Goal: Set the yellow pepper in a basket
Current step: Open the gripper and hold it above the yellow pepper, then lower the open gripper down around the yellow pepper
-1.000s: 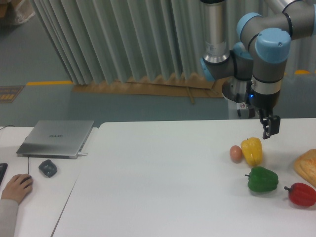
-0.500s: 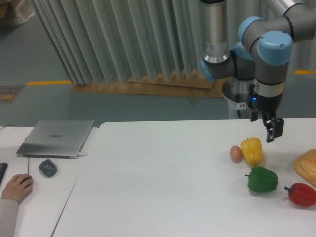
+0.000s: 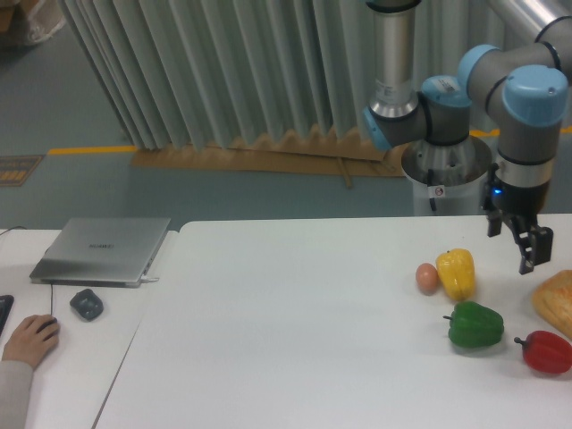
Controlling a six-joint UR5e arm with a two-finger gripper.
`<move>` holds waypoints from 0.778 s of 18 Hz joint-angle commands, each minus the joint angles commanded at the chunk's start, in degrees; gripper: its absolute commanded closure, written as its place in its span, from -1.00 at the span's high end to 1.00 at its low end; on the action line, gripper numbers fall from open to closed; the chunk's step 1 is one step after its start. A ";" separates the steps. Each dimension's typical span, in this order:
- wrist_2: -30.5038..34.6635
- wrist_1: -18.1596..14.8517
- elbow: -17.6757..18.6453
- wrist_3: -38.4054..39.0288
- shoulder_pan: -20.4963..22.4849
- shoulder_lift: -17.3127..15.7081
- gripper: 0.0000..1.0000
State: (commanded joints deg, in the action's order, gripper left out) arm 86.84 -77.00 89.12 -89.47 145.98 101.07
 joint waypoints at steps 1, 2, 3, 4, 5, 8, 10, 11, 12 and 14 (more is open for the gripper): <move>-0.09 0.44 0.09 -0.18 0.53 0.00 1.00; -0.09 0.53 0.00 -1.83 0.71 0.00 1.00; 0.17 0.53 0.17 -3.85 0.80 0.00 1.00; 0.26 0.36 0.79 -7.09 0.89 0.00 1.00; 0.35 0.36 1.57 -7.56 0.89 0.00 1.00; 0.09 0.53 5.88 -3.54 0.19 -1.05 1.00; 0.61 0.53 6.41 3.82 -2.61 -1.49 1.00; 2.70 0.53 6.76 4.91 -4.02 -1.41 1.00; 6.12 0.53 5.90 3.79 -5.69 -0.88 1.00; 12.71 -2.18 5.01 2.55 -10.52 0.61 1.00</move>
State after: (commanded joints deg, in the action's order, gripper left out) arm 99.55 -79.18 94.13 -86.92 135.46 101.69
